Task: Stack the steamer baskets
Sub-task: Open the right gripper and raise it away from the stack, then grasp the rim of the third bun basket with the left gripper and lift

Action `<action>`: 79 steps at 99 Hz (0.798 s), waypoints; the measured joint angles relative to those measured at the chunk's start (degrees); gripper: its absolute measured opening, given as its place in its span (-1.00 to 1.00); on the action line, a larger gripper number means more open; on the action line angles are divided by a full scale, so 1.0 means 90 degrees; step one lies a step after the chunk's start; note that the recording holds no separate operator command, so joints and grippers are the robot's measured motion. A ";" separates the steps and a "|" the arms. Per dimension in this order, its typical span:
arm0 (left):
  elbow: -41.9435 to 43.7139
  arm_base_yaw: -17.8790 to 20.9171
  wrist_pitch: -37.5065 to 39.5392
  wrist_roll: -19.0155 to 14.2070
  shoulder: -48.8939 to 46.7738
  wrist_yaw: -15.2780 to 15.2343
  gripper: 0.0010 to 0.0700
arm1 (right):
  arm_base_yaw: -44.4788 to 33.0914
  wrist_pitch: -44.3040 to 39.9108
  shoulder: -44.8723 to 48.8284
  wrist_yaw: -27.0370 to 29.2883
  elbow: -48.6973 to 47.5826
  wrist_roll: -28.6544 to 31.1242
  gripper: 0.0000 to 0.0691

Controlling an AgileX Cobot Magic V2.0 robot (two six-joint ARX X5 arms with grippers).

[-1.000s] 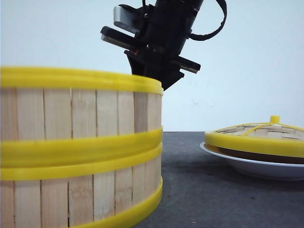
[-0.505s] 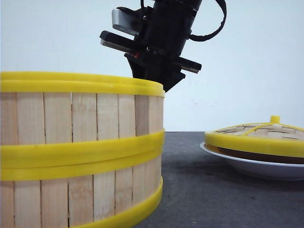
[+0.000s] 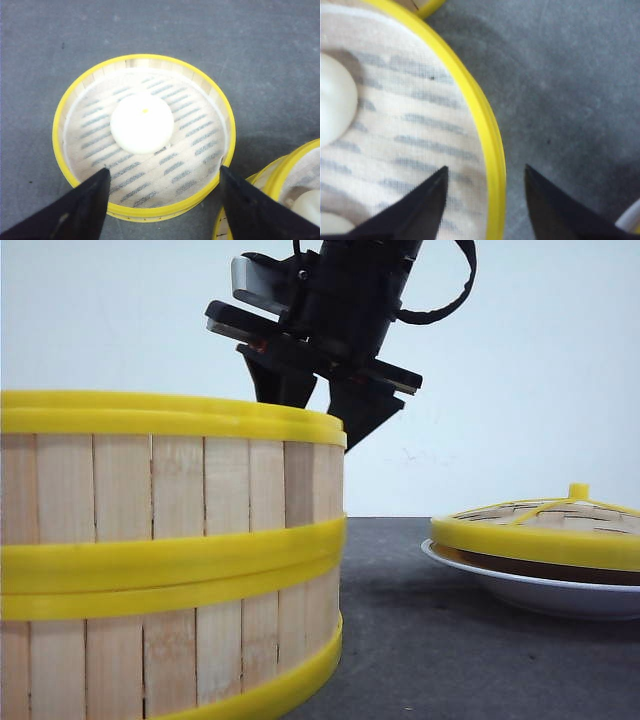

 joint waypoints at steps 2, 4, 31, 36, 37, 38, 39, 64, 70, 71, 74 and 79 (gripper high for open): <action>0.0000 0.0044 0.0027 0.0000 0.0080 0.0002 0.19 | 0.0000 -0.0022 -0.0010 0.0000 0.0007 0.0000 -0.08; 0.0000 0.0090 0.0053 0.0000 0.0165 0.0002 0.19 | 0.0000 -0.0044 -0.0034 0.0000 0.0015 0.0000 -0.07; 0.0359 0.0816 0.0508 -0.0007 0.1581 0.0000 0.19 | -0.0177 -0.0549 -0.1328 0.0063 0.0097 -0.0197 -0.03; 0.0515 0.0954 0.0636 -0.0007 0.1858 -0.0002 0.19 | -0.0306 -0.0736 -0.1617 0.0209 0.0112 -0.0243 -0.03; 0.0539 0.0981 0.0670 -0.0007 0.1911 -0.0005 0.19 | -0.0357 -0.0804 -0.1707 0.0265 0.0112 -0.0255 -0.03; 0.0561 0.1008 0.0704 -0.0007 0.1962 -0.0005 0.19 | -0.0391 -0.0840 -0.1756 0.0296 0.0112 -0.0265 -0.03; 0.0585 0.1032 0.0733 -0.0007 0.2013 -0.0005 0.19 | -0.0432 -0.0889 -0.1812 0.0335 0.0112 -0.0277 -0.03; 0.0976 0.1566 0.0845 -0.0005 0.3308 -0.0005 0.19 | -0.1880 -0.2234 -0.2905 0.1027 0.0112 -0.0478 -0.03; 0.0976 0.1656 0.0896 -0.0005 0.3558 -0.0002 0.19 | -0.2307 -0.2363 -0.3164 0.1030 0.0044 -0.0503 -0.03; 0.0976 0.1668 0.0908 -0.0005 0.3602 -0.0005 0.19 | -0.2378 -0.2361 -0.3215 0.1030 0.0017 -0.0505 -0.03; 0.0976 0.1700 0.0957 -0.0005 0.3725 -0.0005 0.19 | -0.2579 -0.2348 -0.3361 0.1030 -0.0080 -0.0517 -0.03; 0.0976 0.1744 0.1027 -0.0007 0.3917 0.0002 0.19 | -0.2875 -0.2341 -0.3619 0.1035 -0.0304 -0.0529 -0.03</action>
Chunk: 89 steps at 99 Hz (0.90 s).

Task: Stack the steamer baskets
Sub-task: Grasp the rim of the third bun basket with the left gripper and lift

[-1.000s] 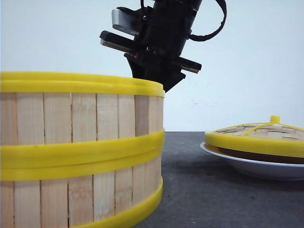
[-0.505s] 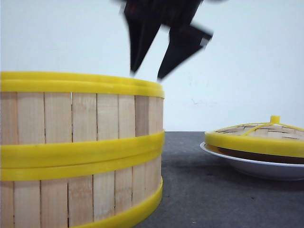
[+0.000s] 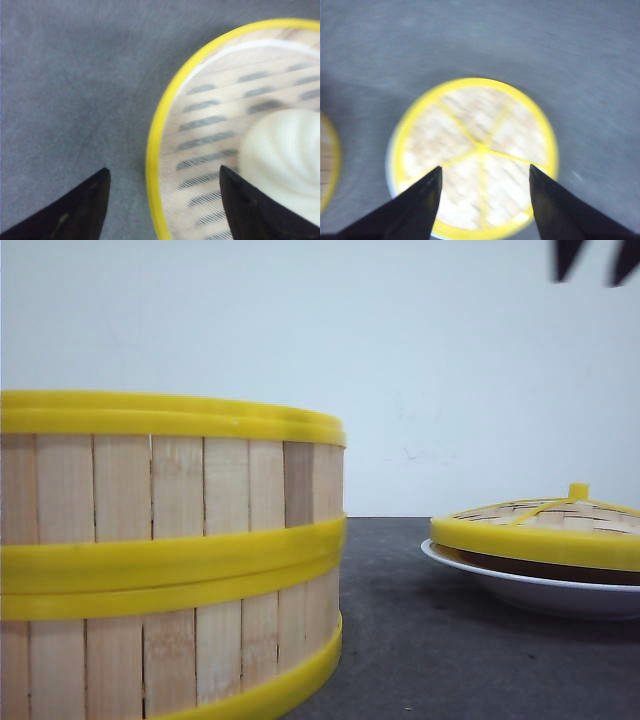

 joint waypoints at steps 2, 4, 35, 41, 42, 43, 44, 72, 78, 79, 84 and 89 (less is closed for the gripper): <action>0.0000 0.0012 0.0019 0.0000 0.0068 0.0007 0.19 | -0.0109 -0.0002 -0.0107 0.0000 -0.0107 -0.0007 -0.03; 0.0000 0.0027 0.0034 0.0000 0.0126 0.0012 0.19 | -0.0211 -0.0015 -0.0204 0.0000 -0.0216 -0.0017 -0.03; 0.0000 0.0041 0.0294 -0.0063 0.0750 0.0148 -0.55 | -0.1175 -0.0418 -0.1464 -0.0010 -0.1326 -0.0209 -0.03; 0.0000 0.0041 0.0301 -0.0080 0.0865 0.0141 -0.73 | -0.1180 -0.0534 -0.1593 -0.0012 -0.1331 -0.0211 -0.03; 0.0000 0.0041 0.0301 -0.0083 0.0879 0.0138 -0.76 | -0.1180 -0.0544 -0.1613 -0.0012 -0.1331 -0.0211 -0.03; 0.0000 0.0041 0.0306 -0.0087 0.0894 0.0146 -0.78 | -0.1180 -0.0546 -0.1632 -0.0012 -0.1331 -0.0211 -0.03; 0.0002 0.0044 0.0313 -0.0100 0.0901 0.0153 -0.80 | -0.1180 -0.0551 -0.1651 -0.0015 -0.1331 -0.0211 -0.03; 0.0199 0.0066 0.0299 -0.0168 0.0903 0.0131 -0.95 | -0.1178 -0.0782 -0.2113 -0.0078 -0.1331 -0.0211 -0.03; 0.0342 0.0066 0.0228 -0.0168 0.0903 0.0143 -0.95 | -0.1178 -0.0777 -0.2157 -0.0078 -0.1331 -0.0211 -0.03; 0.0389 0.0066 0.0199 -0.0168 0.0903 0.0148 -0.95 | -0.1178 -0.0777 -0.2169 -0.0078 -0.1331 -0.0211 -0.03; 0.0549 0.0058 0.0102 -0.0153 0.0903 0.0172 -0.95 | -0.1178 -0.0777 -0.2200 -0.0080 -0.1331 -0.0211 -0.03; 0.0695 0.0051 0.0002 -0.0143 0.0903 0.0175 -0.95 | -0.1178 -0.0780 -0.2225 -0.0078 -0.1331 -0.0211 -0.03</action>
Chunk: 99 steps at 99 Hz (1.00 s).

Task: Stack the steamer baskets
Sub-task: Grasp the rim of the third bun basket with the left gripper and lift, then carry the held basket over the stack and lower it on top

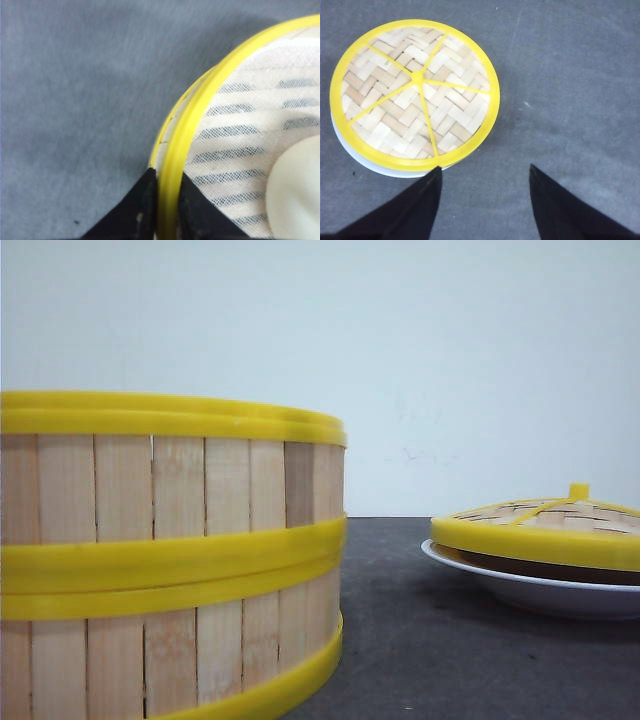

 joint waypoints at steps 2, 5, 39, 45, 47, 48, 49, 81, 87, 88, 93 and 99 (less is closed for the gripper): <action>0.0058 0.0000 -0.0034 0.0007 0.0000 -0.0002 -0.95 | 0.0000 0.0000 -0.0002 -0.0002 0.0000 0.0000 -0.03; 0.0148 0.0000 -0.0073 0.0022 0.0000 0.0000 -0.95 | 0.0000 0.0000 -0.0002 0.0000 0.0000 0.0000 -0.03; 0.2004 0.0000 -0.1360 0.0131 0.0000 0.0763 -0.95 | 0.0000 0.0070 0.0002 -0.0002 0.0000 0.0000 -0.03; 0.2363 -0.0002 -0.1700 0.0168 0.0000 0.1047 -0.95 | -0.0002 0.0104 0.0002 -0.0002 0.0000 0.0000 -0.03; 0.2487 -0.0007 -0.1826 0.0172 0.0000 0.1139 -0.95 | -0.0002 0.0107 0.0002 -0.0002 0.0000 0.0000 -0.03; 0.2548 -0.0015 -0.1892 0.0182 0.0000 0.1180 -0.95 | -0.0002 0.0109 0.0002 -0.0002 0.0000 0.0000 -0.03; 0.2606 -0.0019 -0.1950 0.0189 0.0000 0.1222 -0.95 | -0.0002 0.0112 0.0002 -0.0002 0.0000 0.0000 -0.03; 0.3366 -0.0529 -0.2936 0.0529 -0.0605 0.1530 -0.95 | -0.0002 0.0240 0.0002 -0.0002 0.0000 0.0000 -0.03; 0.3366 -0.0668 -0.2987 0.0549 -0.0867 0.1532 -0.95 | 0.0000 0.0240 0.0002 -0.0002 0.0000 0.0000 -0.03; 0.3366 -0.0692 -0.2999 0.0551 -0.0923 0.1532 -0.95 | -0.0002 0.0240 0.0002 -0.0002 0.0000 0.0000 -0.03; 0.3366 -0.0809 -0.3113 0.0576 -0.1163 0.1532 -0.95 | -0.0002 0.0240 0.0002 -0.0002 0.0000 0.0000 -0.03; 0.3368 -0.0964 -0.3293 0.0619 -0.1464 0.1535 -0.95 | -0.0002 0.0240 0.0002 -0.0002 0.0000 0.0000 -0.03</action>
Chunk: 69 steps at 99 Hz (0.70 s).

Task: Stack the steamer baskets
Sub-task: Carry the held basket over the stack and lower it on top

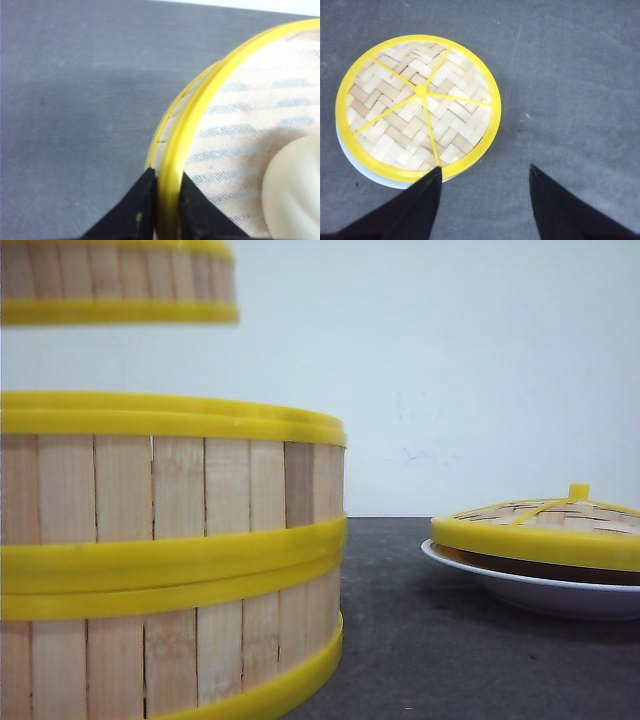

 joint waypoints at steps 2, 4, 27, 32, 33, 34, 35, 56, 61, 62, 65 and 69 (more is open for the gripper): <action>0.0000 -0.0051 -0.0073 0.0022 -0.0090 0.0005 -0.95 | 0.0000 0.0000 0.0000 0.0000 0.0000 0.0000 -0.03; 0.0000 -0.0107 -0.0148 0.0041 -0.0180 0.0015 -0.95 | 0.0002 0.0000 0.0000 0.0000 0.0000 0.0000 -0.03; -0.0175 -0.0663 -0.0692 0.0260 -0.1151 0.0068 -0.95 | 0.0000 0.0000 0.0000 0.0000 0.0000 0.0000 -0.03; -0.0355 -0.0736 -0.0680 0.0257 -0.1430 0.0066 -0.95 | 0.0000 0.0000 0.0000 0.0000 0.0000 0.0000 -0.03; -0.0401 -0.0750 -0.0678 0.0257 -0.1489 0.0066 -0.95 | 0.0000 0.0000 0.0000 0.0000 0.0000 0.0000 -0.03; -0.0444 -0.0765 -0.0680 0.0255 -0.1549 0.0066 -0.95 | 0.0000 0.0000 0.0000 0.0000 0.0000 0.0000 -0.03; -0.0488 -0.0777 -0.0680 0.0255 -0.1605 0.0063 -0.95 | 0.0000 0.0000 0.0000 0.0000 0.0000 0.0000 -0.03; -0.1617 -0.1013 -0.0741 0.0231 -0.2633 0.0085 -0.95 | 0.0000 0.0000 0.0000 0.0000 0.0000 0.0000 -0.03; -0.1836 -0.1025 -0.0733 0.0211 -0.2754 0.0087 -0.95 | 0.0002 0.0000 0.0000 0.0000 0.0000 0.0000 -0.03; -0.1906 -0.1030 -0.0729 0.0204 -0.2786 0.0087 -0.95 | 0.0000 0.0000 0.0000 0.0000 0.0000 0.0000 -0.03; -0.2050 -0.1052 -0.0721 0.0185 -0.2841 0.0083 -0.95 | 0.0000 0.0000 0.0000 0.0000 0.0000 0.0000 -0.03; -0.2239 -0.1081 -0.0707 0.0177 -0.2892 0.0078 -0.95 | 0.0000 0.0000 0.0000 -0.0015 0.0000 0.0000 -0.03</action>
